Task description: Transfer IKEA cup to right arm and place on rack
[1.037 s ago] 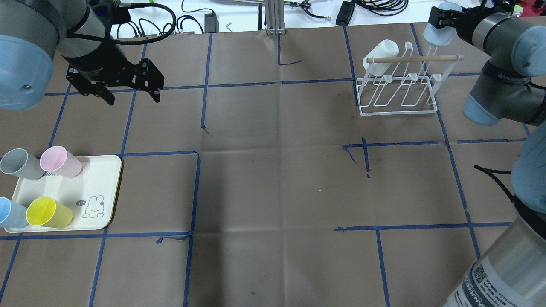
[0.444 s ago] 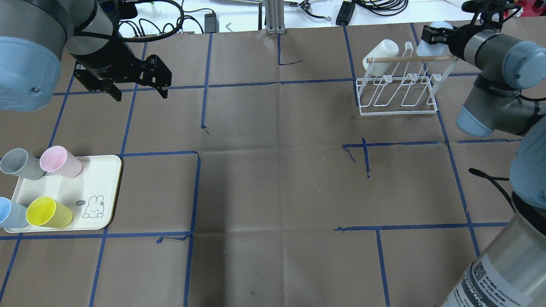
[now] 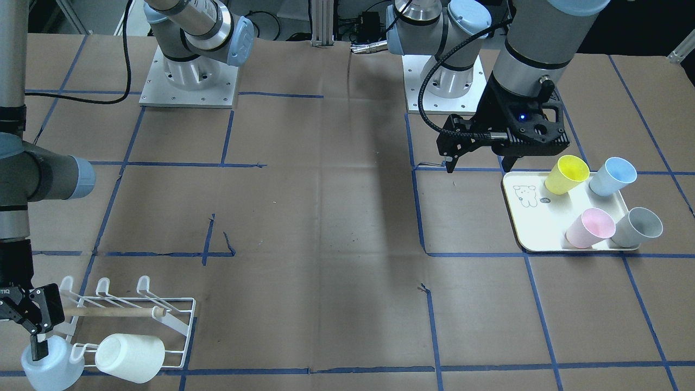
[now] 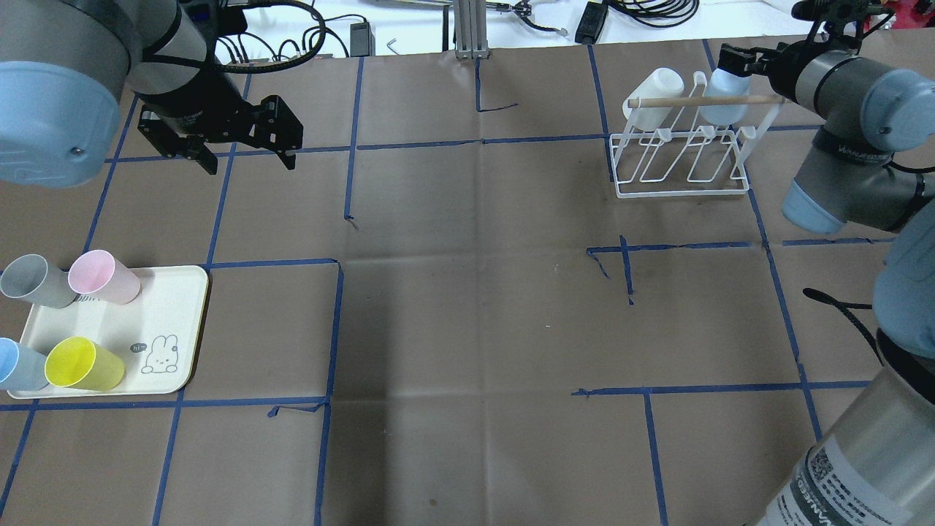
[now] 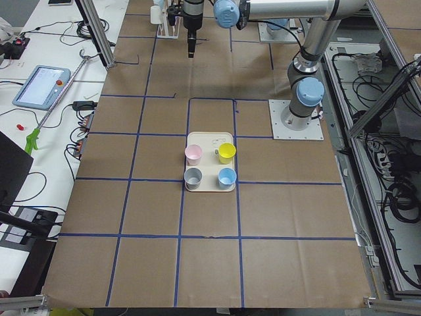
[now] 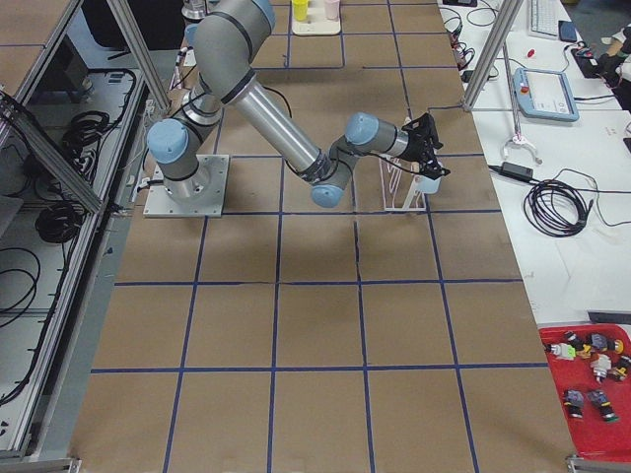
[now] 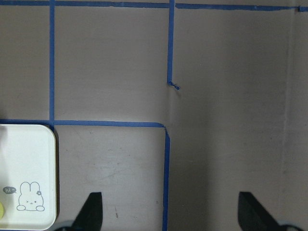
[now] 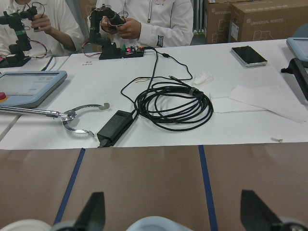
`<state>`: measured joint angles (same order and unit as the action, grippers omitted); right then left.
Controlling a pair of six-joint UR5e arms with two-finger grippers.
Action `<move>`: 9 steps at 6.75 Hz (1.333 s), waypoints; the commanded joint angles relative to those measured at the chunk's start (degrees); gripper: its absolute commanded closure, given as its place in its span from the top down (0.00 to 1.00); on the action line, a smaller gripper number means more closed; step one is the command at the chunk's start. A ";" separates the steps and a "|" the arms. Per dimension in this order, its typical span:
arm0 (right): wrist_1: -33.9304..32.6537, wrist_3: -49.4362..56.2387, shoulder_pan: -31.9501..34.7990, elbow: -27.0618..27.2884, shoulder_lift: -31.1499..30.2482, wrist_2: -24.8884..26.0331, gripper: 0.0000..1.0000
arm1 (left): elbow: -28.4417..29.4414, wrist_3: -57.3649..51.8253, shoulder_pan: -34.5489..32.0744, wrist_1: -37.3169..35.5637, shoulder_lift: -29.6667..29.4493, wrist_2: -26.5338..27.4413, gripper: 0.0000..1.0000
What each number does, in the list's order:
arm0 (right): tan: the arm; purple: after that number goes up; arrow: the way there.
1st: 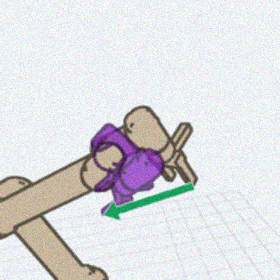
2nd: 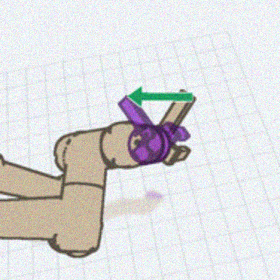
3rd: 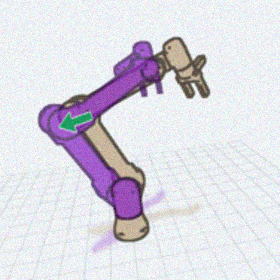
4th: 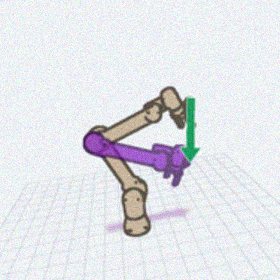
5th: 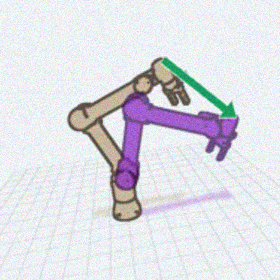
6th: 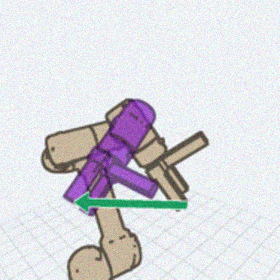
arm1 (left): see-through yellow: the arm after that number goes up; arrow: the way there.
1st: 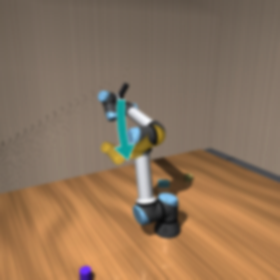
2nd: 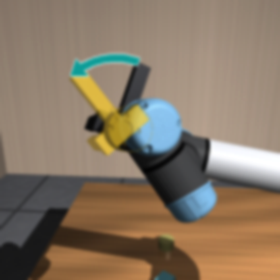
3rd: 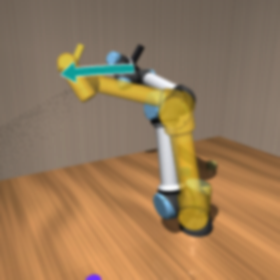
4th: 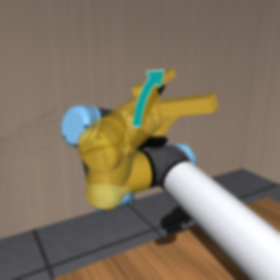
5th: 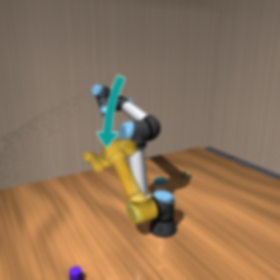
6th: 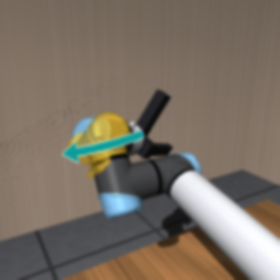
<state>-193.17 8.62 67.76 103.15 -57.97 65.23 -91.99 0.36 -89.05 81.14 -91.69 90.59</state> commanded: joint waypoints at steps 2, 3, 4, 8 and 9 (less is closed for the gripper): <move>2.78 -0.45 0.61 -1.02 -1.08 0.08 1.00 | -0.03 -0.01 0.02 0.24 0.19 -1.03 1.00; 3.93 -0.71 0.79 -1.20 -3.70 0.16 1.00 | -0.03 -0.09 0.02 0.24 0.19 -0.68 1.00; 10.47 -0.62 1.05 -0.68 -7.12 0.16 1.00 | -0.03 -0.09 0.02 0.24 0.19 -0.51 1.00; 43.26 0.26 4.54 -1.20 -23.03 7.06 1.00 | 0.06 -0.27 0.11 0.24 0.37 -0.33 1.00; 47.24 0.26 8.22 -1.20 -24.54 16.94 1.00 | 0.06 -0.27 0.11 0.33 0.19 -0.42 1.00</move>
<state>-152.45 8.83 72.20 102.06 -79.83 73.00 -91.94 0.09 -88.95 81.41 -91.33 90.24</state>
